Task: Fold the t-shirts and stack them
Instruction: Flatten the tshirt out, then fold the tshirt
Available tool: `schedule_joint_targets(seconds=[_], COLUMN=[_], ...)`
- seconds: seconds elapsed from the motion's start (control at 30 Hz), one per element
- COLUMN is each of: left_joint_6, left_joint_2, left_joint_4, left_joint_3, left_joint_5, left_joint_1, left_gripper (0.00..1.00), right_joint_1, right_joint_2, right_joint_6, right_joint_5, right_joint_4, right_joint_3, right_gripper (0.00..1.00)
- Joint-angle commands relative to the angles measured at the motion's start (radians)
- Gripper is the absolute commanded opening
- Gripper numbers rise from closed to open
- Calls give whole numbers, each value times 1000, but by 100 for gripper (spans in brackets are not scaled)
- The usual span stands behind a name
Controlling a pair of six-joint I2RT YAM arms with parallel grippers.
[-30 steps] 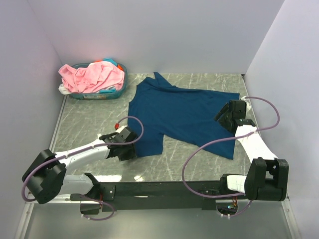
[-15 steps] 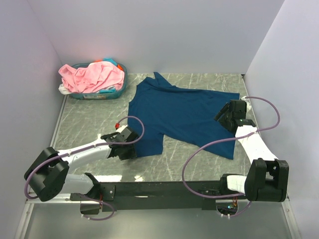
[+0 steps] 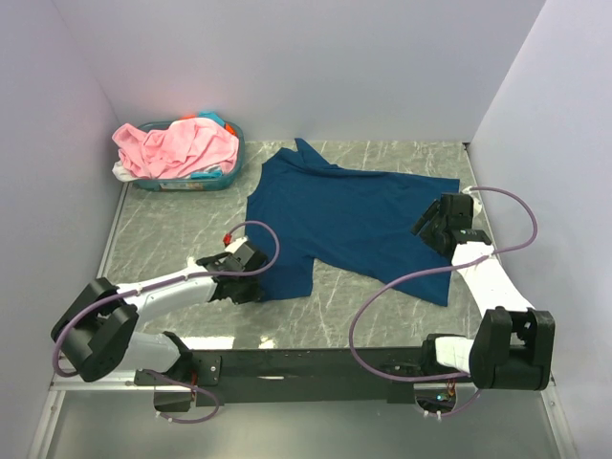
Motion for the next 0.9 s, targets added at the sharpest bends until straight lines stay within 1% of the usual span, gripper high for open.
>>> schedule_joint_targets(seconds=[0.0,0.13,0.23,0.33,0.4,0.53,0.6,0.7,0.87], left_joint_6=[23,34,44,48,46,46,43,44,69], left_joint_2=[31,10,-24,-50,-64,-98,-107,-135,-165], left_joint_4=[4,-3,4,2,2,-9,-18,-13,0], left_joint_3=[20,29,20,13,6,-10,-17,-39,-60], left_joint_5=[-13,-5,7,16,21,39,52,66,95], left_joint_1=[9,64,92,107,107,124,135,179,252], left_gripper=[0,0,0,0,0,0,0,0,0], right_joint_1=[0,-32,-57,-95,-115,-150,-153,-153,-150], right_joint_2=[-62,-72,-89,-101,-92,-22,3,7,29], right_joint_6=[-14,12,33,59,80,110,137,177,206], right_joint_5=[33,62,103,122,111,55,38,-15,-19], right_joint_4=[-61,-170,-297,-356,-395,-460,-469,-445,-429], right_joint_3=[-26,-44,-54,-63,-28,-23,-53,-112,-138], right_gripper=[73,73,73,73,73,71,71,69,69])
